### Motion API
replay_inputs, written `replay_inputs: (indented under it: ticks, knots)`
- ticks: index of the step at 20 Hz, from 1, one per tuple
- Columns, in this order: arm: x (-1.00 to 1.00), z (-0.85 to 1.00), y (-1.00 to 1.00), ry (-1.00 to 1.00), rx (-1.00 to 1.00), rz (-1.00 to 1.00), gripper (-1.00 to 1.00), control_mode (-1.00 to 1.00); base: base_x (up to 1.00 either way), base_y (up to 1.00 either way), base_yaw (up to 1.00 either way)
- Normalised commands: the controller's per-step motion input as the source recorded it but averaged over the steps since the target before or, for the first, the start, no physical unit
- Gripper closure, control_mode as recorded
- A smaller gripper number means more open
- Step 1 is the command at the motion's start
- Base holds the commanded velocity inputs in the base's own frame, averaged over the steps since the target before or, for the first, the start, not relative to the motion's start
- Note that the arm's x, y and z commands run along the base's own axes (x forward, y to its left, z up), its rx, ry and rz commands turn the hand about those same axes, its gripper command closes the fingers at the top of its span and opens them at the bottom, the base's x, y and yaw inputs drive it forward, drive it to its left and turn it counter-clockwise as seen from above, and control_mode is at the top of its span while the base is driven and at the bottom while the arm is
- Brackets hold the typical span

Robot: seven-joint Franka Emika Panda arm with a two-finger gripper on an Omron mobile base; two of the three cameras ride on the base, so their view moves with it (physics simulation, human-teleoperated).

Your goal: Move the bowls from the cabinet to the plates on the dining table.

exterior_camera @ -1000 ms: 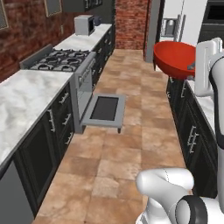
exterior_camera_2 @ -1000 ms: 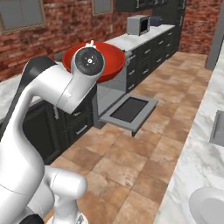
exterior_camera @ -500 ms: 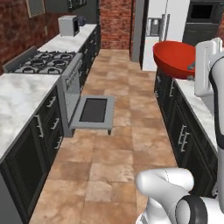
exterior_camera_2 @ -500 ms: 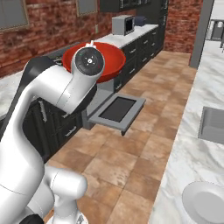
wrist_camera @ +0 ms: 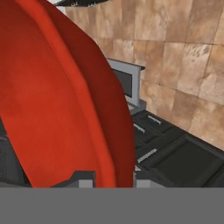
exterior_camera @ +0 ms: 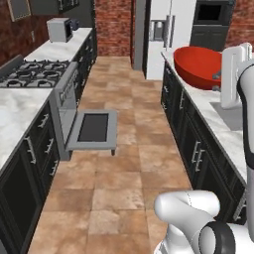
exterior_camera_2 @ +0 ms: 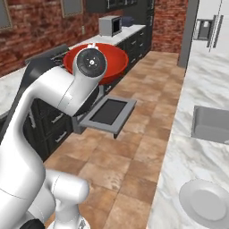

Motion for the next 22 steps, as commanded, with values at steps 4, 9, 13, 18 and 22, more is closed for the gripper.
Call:
replay_inputs:
  ticks: [4,9,13,18,22]
  knots:
    - [0.00,0.00,0.00,0.00,0.00,0.00,1.00,1.00,0.00,0.00,-0.25]
    - [0.00,0.00,0.00,0.00,0.00,0.00,1.00,1.00,0.00,0.00,-0.25]
    - [0.00,0.00,0.00,0.00,0.00,0.00,1.00,1.00,0.00,0.00,-0.25]
    - [0.00,0.00,0.00,0.00,0.00,0.00,1.00,1.00,0.00,0.00,-0.25]
    - [0.00,0.00,0.00,0.00,0.00,0.00,1.00,1.00,0.00,0.00,-0.25]
